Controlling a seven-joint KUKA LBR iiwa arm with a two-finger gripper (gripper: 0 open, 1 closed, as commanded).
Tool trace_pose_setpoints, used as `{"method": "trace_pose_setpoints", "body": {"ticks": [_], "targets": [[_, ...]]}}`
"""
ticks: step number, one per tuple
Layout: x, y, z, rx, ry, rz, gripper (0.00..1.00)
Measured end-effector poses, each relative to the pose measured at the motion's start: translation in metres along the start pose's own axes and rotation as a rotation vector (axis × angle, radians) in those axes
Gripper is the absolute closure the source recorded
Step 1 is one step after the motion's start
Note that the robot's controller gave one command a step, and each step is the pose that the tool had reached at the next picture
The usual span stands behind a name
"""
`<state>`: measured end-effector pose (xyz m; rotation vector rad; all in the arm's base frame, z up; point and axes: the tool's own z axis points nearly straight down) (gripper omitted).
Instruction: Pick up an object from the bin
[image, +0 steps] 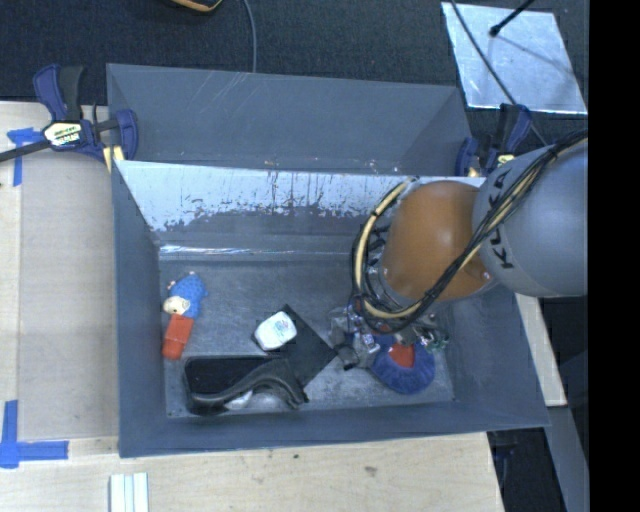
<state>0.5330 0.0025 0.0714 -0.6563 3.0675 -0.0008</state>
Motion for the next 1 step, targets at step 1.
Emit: {"method": "trace_pose_setpoints", "body": {"ticks": [1], "targets": [[-0.0438,0.0017,-0.1306,0.004,-0.009,-0.015,1.0]]}}
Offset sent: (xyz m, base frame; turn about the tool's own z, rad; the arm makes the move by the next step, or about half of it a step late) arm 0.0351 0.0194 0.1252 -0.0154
